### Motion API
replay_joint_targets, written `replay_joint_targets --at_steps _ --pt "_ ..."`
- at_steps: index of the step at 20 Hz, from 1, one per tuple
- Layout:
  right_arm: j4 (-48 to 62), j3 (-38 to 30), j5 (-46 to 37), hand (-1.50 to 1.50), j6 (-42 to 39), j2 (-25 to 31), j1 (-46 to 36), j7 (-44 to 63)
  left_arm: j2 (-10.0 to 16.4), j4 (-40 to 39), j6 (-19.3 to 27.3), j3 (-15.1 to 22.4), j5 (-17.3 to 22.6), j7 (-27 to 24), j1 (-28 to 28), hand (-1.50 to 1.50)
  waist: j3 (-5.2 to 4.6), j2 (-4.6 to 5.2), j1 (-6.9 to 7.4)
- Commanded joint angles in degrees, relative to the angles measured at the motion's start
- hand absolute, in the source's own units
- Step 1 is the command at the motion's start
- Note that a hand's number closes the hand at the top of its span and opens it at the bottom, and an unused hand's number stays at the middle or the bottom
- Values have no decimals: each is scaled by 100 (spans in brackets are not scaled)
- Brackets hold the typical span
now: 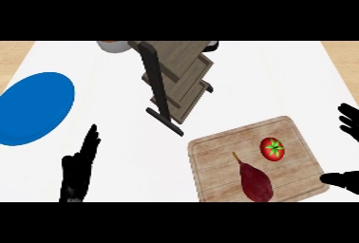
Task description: Pick the pear from the cutting board and place it in the tiered basket
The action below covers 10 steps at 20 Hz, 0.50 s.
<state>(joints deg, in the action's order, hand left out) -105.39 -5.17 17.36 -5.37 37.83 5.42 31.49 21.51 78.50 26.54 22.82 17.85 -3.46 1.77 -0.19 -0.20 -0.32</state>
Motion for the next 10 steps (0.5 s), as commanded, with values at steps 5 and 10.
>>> replay_joint_targets --at_steps 5,10 --pt "-1074 814 -759 -150 -366 996 -568 2058 2 58 -85 20 -79 307 -162 0 9 20 76" --pt "-1754 1534 -1502 -150 -16 427 -907 3244 -77 -214 -302 -271 -91 -148 70 0 12 19 73"
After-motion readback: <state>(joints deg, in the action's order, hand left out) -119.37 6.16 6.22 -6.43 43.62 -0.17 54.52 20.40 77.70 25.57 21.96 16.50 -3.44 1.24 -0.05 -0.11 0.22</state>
